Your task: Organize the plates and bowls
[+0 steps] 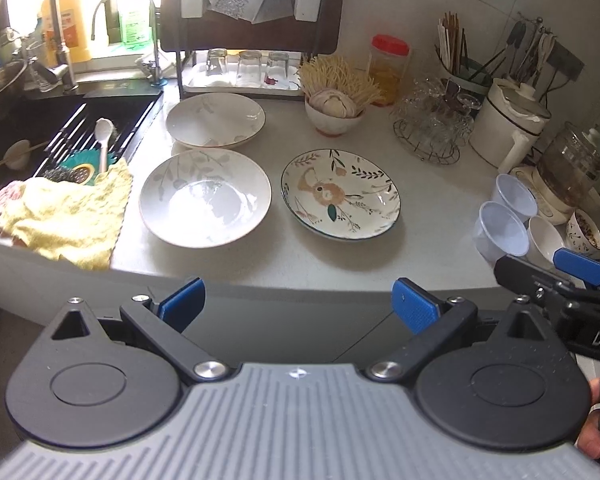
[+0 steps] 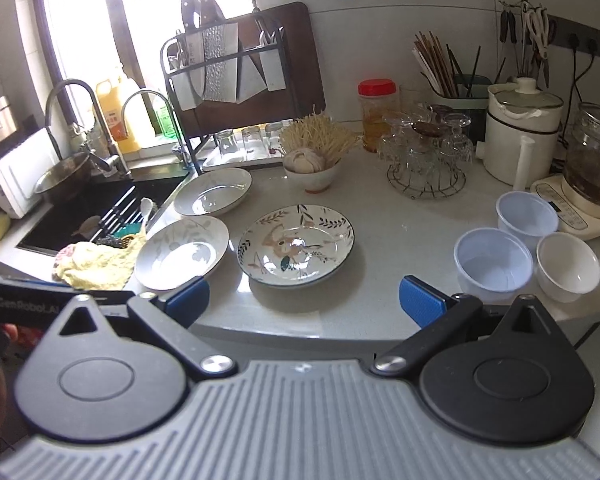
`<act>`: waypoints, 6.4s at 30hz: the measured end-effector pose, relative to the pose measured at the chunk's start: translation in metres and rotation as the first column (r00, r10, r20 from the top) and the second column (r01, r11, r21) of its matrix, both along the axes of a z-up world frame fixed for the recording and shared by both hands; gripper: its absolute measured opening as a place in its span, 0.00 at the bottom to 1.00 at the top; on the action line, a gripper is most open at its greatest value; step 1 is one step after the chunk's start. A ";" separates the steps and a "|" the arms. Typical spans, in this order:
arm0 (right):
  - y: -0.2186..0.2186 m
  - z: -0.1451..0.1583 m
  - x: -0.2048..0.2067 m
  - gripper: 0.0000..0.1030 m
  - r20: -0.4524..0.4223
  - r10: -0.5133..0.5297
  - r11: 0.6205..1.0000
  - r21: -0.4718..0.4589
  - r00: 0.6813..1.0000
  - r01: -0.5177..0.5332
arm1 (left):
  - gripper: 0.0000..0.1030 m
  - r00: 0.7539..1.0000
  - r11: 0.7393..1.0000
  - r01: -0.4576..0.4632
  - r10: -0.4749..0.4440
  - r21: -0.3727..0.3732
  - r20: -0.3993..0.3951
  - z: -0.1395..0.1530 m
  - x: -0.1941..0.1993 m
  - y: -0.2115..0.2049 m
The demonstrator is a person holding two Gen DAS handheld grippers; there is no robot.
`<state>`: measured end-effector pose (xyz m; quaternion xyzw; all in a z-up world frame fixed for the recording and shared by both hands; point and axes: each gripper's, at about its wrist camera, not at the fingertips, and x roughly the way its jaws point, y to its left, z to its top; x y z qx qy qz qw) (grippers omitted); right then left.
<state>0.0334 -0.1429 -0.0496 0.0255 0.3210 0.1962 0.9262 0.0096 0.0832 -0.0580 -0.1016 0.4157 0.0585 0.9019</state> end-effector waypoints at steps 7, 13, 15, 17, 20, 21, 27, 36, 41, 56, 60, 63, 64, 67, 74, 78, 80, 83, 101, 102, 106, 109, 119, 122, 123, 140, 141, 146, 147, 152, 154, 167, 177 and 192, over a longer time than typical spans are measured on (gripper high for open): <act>0.039 -0.007 0.029 1.00 -0.075 -0.018 0.999 0.027 0.997 0.020 | 0.98 0.998 0.998 0.060 -0.060 0.014 -0.004 -0.001 0.049 0.049; 0.087 -0.016 0.054 1.00 -0.094 -0.028 1.000 0.009 0.995 0.028 | 0.98 0.996 0.996 0.086 -0.085 0.022 -0.031 -0.010 0.092 0.101; 0.100 -0.020 0.065 1.00 -0.110 -0.043 0.999 0.022 0.993 0.046 | 0.98 0.995 0.995 0.099 -0.099 0.015 -0.034 -0.014 0.105 0.118; 0.113 -0.022 0.073 1.00 -0.114 -0.065 0.997 0.044 0.991 0.070 | 0.98 0.993 0.994 0.109 -0.108 0.010 -0.043 -0.017 0.118 0.133; 0.130 -0.025 0.081 1.00 -0.109 -0.101 0.993 0.051 0.989 0.107 | 0.98 0.993 0.994 0.108 -0.108 -0.015 -0.044 -0.020 0.134 0.161; 0.137 -0.026 0.084 1.00 -0.113 -0.116 0.991 0.050 0.987 0.122 | 0.98 0.993 0.994 0.105 -0.107 -0.030 -0.050 -0.022 0.140 0.172; 0.163 -0.044 0.103 0.88 -0.232 -0.196 0.972 0.084 0.953 0.220 | 0.98 0.985 0.990 0.138 -0.139 -0.015 -0.101 -0.045 0.168 0.227; 0.199 -0.087 0.122 0.80 -0.397 -0.212 0.957 0.099 0.893 0.272 | 0.98 0.955 0.972 0.232 -0.235 -0.036 -0.182 -0.093 0.205 0.266; 0.215 -0.107 0.130 0.75 -0.438 -0.229 0.954 0.074 0.869 0.289 | 0.94 0.945 0.959 0.226 -0.258 -0.169 -0.202 -0.122 0.222 0.275; 0.231 -0.133 0.149 0.41 -0.408 -0.331 0.934 -0.011 0.851 0.358 | 0.36 0.918 0.941 0.263 -0.311 -0.212 -0.245 -0.153 0.260 0.290; 0.236 -0.132 0.150 0.41 -0.389 -0.326 0.937 -0.011 0.862 0.350 | 0.30 0.901 0.923 0.328 -0.370 -0.202 -0.228 -0.151 0.266 0.285; 0.239 -0.133 0.151 0.34 -0.386 -0.330 0.935 -0.010 0.862 0.354 | 0.26 0.893 0.913 0.344 -0.390 -0.221 -0.223 -0.152 0.269 0.287; 0.239 -0.134 0.152 0.33 -0.388 -0.335 0.934 -0.015 0.859 0.358 | 0.25 0.892 0.911 0.343 -0.393 -0.231 -0.224 -0.152 0.271 0.288; 0.234 -0.136 0.153 0.23 -0.405 -0.356 0.921 0.000 0.842 0.389 | 0.21 0.888 0.903 0.347 -0.403 -0.252 -0.222 -0.153 0.274 0.289; 0.226 -0.141 0.149 0.18 -0.410 -0.332 0.924 0.041 0.849 0.381 | 0.14 0.875 0.894 0.365 -0.425 -0.260 -0.231 -0.151 0.279 0.284; 0.217 -0.142 0.154 0.18 -0.446 -0.323 0.917 0.068 0.834 0.392 | 0.14 0.866 0.890 0.377 -0.437 -0.258 -0.243 -0.146 0.280 0.280; 0.214 -0.138 0.154 0.18 -0.434 -0.317 0.921 0.071 0.843 0.383 | 0.14 0.860 0.885 0.391 -0.449 -0.251 -0.243 -0.142 0.281 0.276; 0.206 -0.129 0.155 0.18 -0.425 -0.305 0.924 0.084 0.852 0.373 | 0.14 0.857 0.879 0.403 -0.460 -0.255 -0.232 -0.133 0.279 0.272; 0.143 -0.059 0.172 0.18 -0.315 -0.212 0.944 0.178 0.925 0.277 | 0.14 0.915 0.884 0.329 -0.385 -0.333 -0.119 -0.060 0.277 0.234; 0.138 -0.056 0.173 0.18 -0.304 -0.208 0.945 0.181 0.930 0.271 | 0.14 0.918 0.883 0.325 -0.381 -0.339 -0.114 -0.058 0.277 0.230; 0.117 -0.052 0.178 0.18 -0.285 -0.205 0.942 0.203 0.936 0.268 | 0.14 0.925 0.880 0.311 -0.367 -0.359 -0.098 -0.057 0.276 0.216; 0.103 -0.052 0.183 0.18 -0.289 -0.207 0.939 0.211 0.935 0.273 | 0.14 0.928 0.881 0.308 -0.361 -0.358 -0.092 -0.056 0.279 0.202; 0.068 -0.063 0.196 0.18 -0.308 -0.208 0.938 0.206 0.928 0.278 | 0.14 0.926 0.879 0.293 -0.359 -0.376 -0.116 -0.070 0.297 0.168; 0.060 -0.071 0.199 0.18 -0.312 -0.217 0.942 0.182 0.925 0.283 | 0.14 0.919 0.872 0.304 -0.374 -0.384 -0.123 -0.077 0.303 0.158; 0.059 -0.074 0.201 0.18 -0.316 -0.223 0.944 0.164 0.922 0.285 | 0.14 0.916 0.869 0.305 -0.379 -0.389 -0.128 -0.081 0.306 0.155; 0.032 -0.110 0.221 0.18 -0.346 -0.253 0.955 0.061 0.903 0.291 | 0.14 0.895 0.875 0.298 -0.395 -0.382 -0.206 -0.124 0.334 0.109; 0.032 -0.111 0.223 0.18 -0.346 -0.257 0.955 0.052 0.902 0.292 | 0.14 0.894 0.876 0.298 -0.395 -0.380 -0.211 -0.126 0.336 0.107; 0.031 -0.116 0.226 0.18 -0.348 -0.265 0.955 0.034 0.899 0.294 | 0.14 0.883 0.880 0.317 -0.410 -0.353 -0.230 -0.129 0.343 0.099; 0.031 -0.118 0.226 0.18 -0.352 -0.265 0.955 0.035 0.898 0.295 | 0.14 0.880 0.882 0.319 -0.412 -0.347 -0.236 -0.130 0.344 0.098; 0.032 -0.125 0.227 0.18 -0.379 -0.270 0.952 0.030 0.885 0.304 | 0.14 0.870 0.886 0.327 -0.418 -0.328 -0.262 -0.135 0.349 0.093; 0.032 -0.127 0.226 0.18 -0.380 -0.273 0.952 0.027 0.884 0.306 | 0.14 0.866 0.889 0.331 -0.419 -0.316 -0.273 -0.137 0.351 0.090; 0.040 -0.130 0.230 0.20 -0.364 -0.266 0.959 -0.011 0.893 0.282 | 0.17 0.861 0.892 0.323 -0.416 -0.316 -0.292 -0.142 0.355 0.091; 0.045 -0.135 0.232 0.22 -0.373 -0.241 0.967 -0.012 0.896 0.255 | 0.38 0.852 0.865 0.290 -0.428 -0.409 -0.301 -0.140 0.351 0.103; 0.045 -0.129 0.231 0.20 -0.354 -0.256 0.966 -0.058 0.899 0.252 | 0.41 0.861 0.884 0.277 -0.402 -0.376 -0.311 -0.131 0.331 0.098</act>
